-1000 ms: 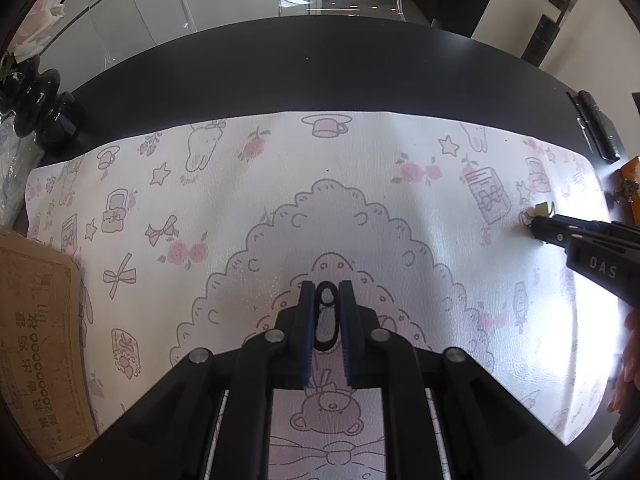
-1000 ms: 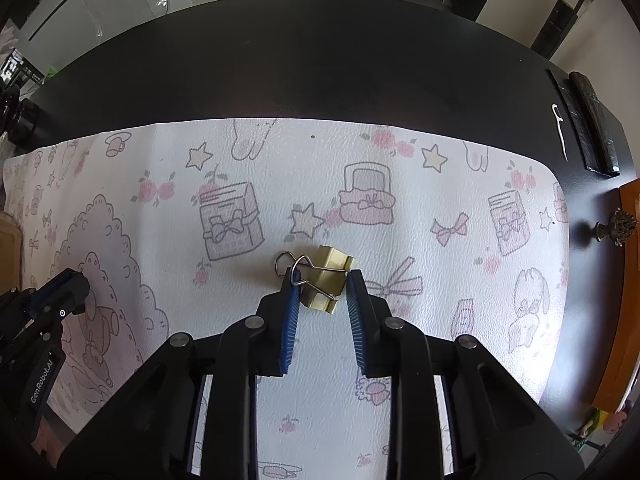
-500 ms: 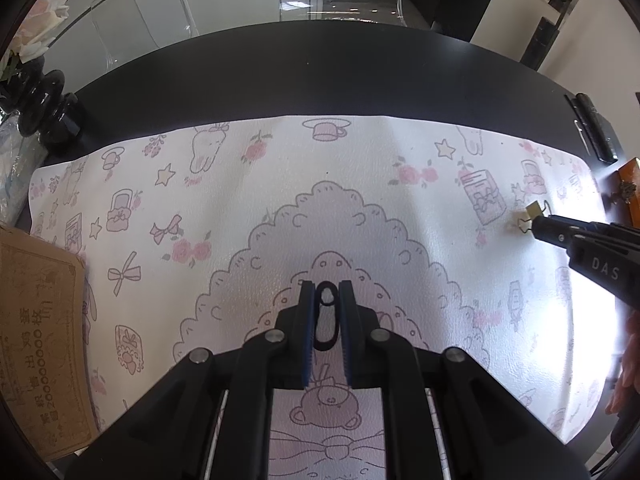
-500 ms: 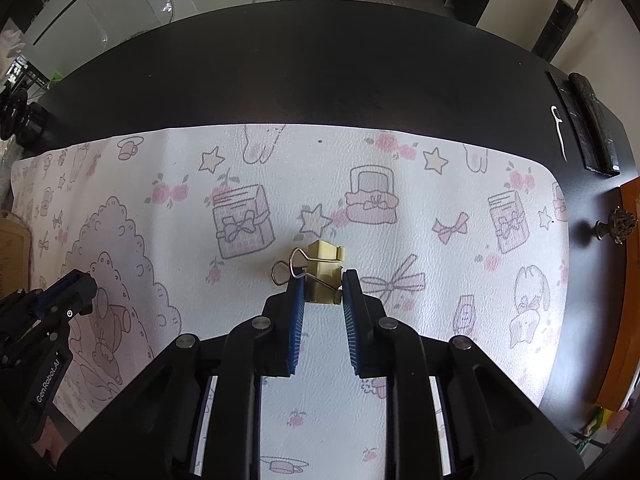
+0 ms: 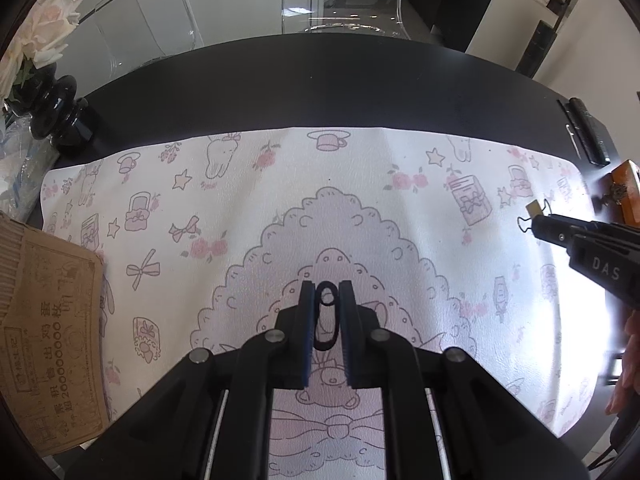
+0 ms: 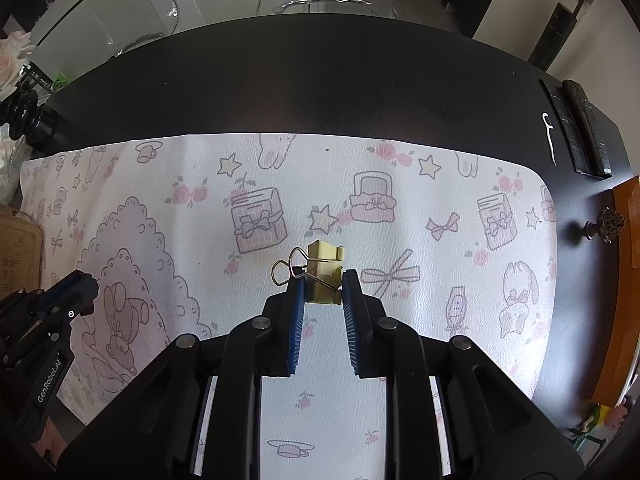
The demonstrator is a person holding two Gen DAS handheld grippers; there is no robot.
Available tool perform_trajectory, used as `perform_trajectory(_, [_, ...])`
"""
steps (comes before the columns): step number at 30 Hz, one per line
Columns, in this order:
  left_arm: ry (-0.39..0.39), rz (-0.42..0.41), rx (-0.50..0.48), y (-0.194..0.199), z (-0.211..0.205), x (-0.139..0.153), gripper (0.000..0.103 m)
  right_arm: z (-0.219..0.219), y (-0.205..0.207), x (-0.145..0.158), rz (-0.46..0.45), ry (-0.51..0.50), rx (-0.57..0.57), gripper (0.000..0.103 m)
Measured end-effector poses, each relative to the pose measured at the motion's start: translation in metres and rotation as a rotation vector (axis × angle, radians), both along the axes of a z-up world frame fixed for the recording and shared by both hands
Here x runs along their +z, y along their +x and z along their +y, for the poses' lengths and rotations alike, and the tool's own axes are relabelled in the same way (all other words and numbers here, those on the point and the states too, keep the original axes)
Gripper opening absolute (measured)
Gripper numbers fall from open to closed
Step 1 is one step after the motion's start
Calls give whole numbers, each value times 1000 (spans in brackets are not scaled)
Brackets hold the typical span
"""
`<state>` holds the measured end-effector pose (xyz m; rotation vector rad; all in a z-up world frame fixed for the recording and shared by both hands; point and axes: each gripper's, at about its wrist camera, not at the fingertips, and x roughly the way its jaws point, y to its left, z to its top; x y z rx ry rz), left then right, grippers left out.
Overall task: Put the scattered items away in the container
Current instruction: 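Lift the hair tie with the left gripper while the right lifts the binder clip toward the box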
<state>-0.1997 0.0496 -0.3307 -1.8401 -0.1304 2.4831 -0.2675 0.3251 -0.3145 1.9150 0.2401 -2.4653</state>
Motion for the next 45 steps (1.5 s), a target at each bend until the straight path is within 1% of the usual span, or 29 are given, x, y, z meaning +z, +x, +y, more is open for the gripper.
perform_trajectory(7, [2,10,6,3,-6,36,12,1,14,36,11,-16,-24,19])
perform_trajectory(10, [0,21,13,9,-16,50,12,-2,23,57,18,-22,-35,19])
perform_trajectory(17, [-3,48,28,23,-27,105,12,-19,41,108,51,-26,-46,19])
perform_trajectory(23, [21,71,37,42,-32,154,12,-30,66,165,103,-11,-44,19])
perform_trajectory(28, [49,94,49,63,-41,190,12,-38,90,209,146,-7,-46,19])
perform_trajectory(36, [77,126,63,99,-61,242,12,-57,144,272,213,-14,-34,19])
perform_trajectory(40, [82,138,55,117,-68,262,12,-71,170,291,226,-30,-37,19])
perform_trajectory(45, [77,148,45,137,-76,279,12,-90,199,312,244,-41,-38,19])
